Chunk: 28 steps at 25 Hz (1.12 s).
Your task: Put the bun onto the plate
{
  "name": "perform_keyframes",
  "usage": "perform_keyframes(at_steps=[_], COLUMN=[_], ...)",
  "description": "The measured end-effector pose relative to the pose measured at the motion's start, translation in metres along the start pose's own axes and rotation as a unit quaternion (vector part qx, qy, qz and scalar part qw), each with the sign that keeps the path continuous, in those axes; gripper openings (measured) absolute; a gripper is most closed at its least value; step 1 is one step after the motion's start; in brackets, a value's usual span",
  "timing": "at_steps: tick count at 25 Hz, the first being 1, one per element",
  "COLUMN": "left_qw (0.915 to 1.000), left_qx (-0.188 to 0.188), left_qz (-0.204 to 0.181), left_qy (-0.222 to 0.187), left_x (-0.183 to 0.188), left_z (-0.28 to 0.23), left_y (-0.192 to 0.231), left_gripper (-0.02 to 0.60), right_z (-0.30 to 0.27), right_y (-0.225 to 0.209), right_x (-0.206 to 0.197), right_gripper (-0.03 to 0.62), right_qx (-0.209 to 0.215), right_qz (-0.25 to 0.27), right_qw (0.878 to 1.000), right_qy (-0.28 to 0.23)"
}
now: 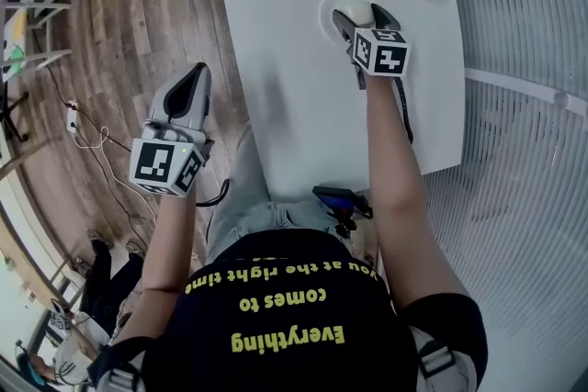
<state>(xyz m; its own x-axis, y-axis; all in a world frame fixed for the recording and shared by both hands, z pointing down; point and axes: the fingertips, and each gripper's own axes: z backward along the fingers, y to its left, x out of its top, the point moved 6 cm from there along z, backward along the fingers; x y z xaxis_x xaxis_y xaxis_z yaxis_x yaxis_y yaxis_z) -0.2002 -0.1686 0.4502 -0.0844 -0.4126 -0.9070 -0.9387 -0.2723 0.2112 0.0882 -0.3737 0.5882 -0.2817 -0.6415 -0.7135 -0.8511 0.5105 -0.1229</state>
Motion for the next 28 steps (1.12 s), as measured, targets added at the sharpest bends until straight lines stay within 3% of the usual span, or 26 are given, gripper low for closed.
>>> perform_keyframes(at_steps=[12,28], left_qw=[0.9999,0.9998], left_qx=[-0.008,-0.015], left_qz=[-0.002,0.001], left_qy=[0.009,0.012], left_x=[-0.0038,-0.0084], left_z=[-0.0048,-0.0072], left_y=[-0.0017,-0.0034], left_gripper=[-0.002,-0.002], right_z=[-0.0086,-0.0097], right_y=[0.0039,0.0034], right_x=[-0.0041,-0.0021], right_gripper=[0.397,0.403], right_qx=[-0.024,-0.025], right_qz=[0.05,0.065], right_qw=[0.998,0.996], right_qy=[0.039,0.048])
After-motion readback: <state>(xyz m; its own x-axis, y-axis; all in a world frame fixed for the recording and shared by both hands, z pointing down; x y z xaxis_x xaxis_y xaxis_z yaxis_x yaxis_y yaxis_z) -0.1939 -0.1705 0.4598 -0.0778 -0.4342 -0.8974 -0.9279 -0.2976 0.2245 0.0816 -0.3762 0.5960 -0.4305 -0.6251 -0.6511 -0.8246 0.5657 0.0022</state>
